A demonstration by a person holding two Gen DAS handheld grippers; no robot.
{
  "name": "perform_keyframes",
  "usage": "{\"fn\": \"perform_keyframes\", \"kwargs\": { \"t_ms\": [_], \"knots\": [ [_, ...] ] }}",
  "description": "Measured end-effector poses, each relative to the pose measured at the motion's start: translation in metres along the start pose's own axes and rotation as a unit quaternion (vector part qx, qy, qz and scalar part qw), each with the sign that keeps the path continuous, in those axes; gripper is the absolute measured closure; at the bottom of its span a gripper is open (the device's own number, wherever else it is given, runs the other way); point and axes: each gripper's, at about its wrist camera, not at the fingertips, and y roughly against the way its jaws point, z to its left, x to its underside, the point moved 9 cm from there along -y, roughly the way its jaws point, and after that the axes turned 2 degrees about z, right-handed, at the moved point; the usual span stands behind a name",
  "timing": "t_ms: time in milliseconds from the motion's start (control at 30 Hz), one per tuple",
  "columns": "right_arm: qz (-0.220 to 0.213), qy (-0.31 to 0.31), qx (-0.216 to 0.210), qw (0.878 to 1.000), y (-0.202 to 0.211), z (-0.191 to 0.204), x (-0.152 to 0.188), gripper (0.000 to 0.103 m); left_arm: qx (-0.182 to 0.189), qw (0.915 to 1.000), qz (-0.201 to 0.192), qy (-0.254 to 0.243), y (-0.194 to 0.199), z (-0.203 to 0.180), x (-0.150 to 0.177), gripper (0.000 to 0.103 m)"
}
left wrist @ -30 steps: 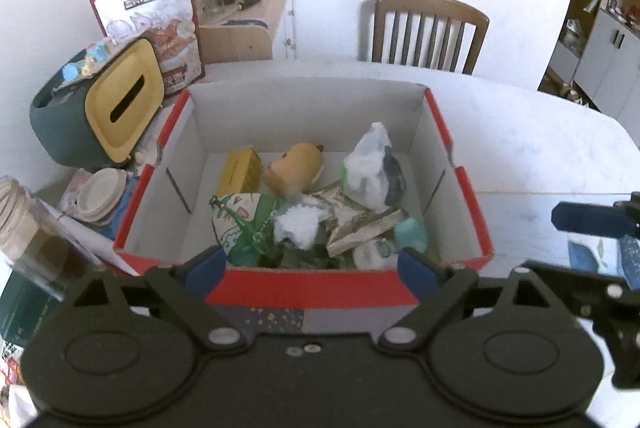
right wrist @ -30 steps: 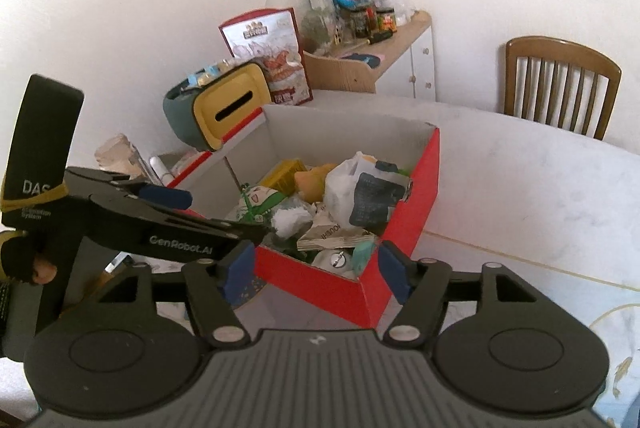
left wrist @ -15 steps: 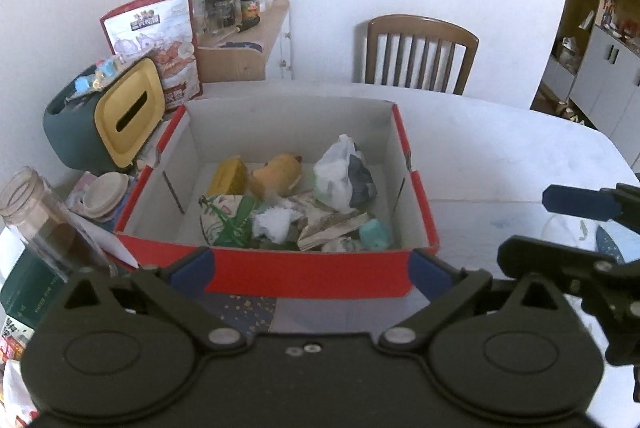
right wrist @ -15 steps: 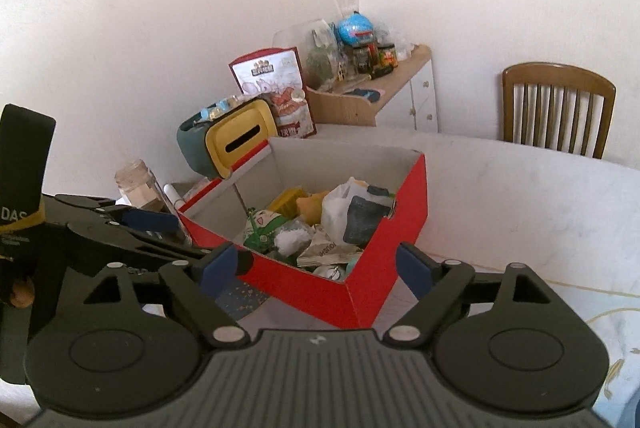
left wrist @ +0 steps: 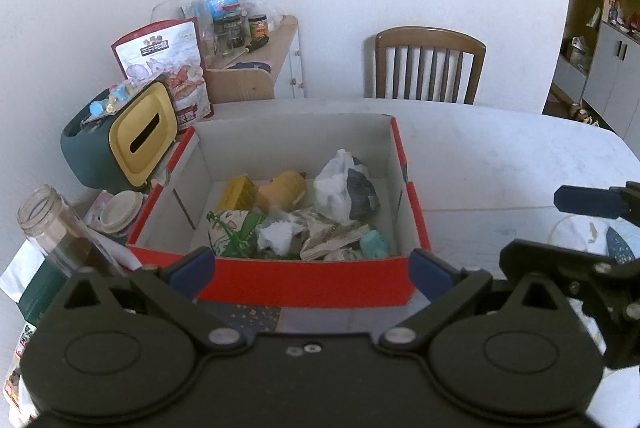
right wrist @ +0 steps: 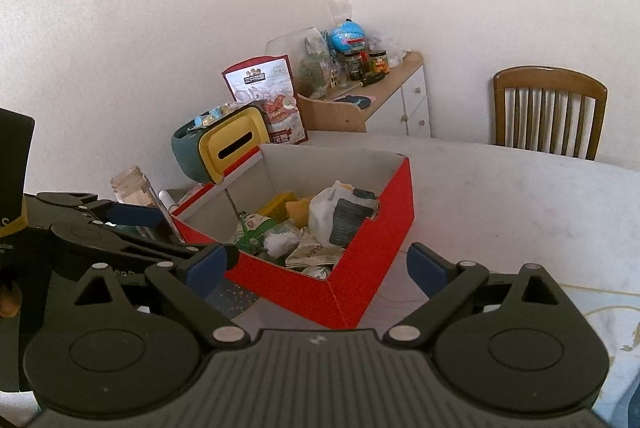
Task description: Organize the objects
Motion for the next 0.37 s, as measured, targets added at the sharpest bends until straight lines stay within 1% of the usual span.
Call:
{"fn": "perform_keyframes", "kwargs": {
  "t_ms": [233, 367],
  "knots": [
    [0.007, 0.0, 0.0, 1.0, 0.002, -0.006, 0.007, 0.005, -0.006, 1.0, 0.001, -0.006, 0.0, -0.008, 0.004, 0.001],
    [0.013, 0.003, 0.003, 1.0, 0.004, -0.011, 0.013, 0.005, 0.003, 0.9999, 0.002, -0.01, 0.0, -0.017, 0.005, 0.001]
  ]
}}
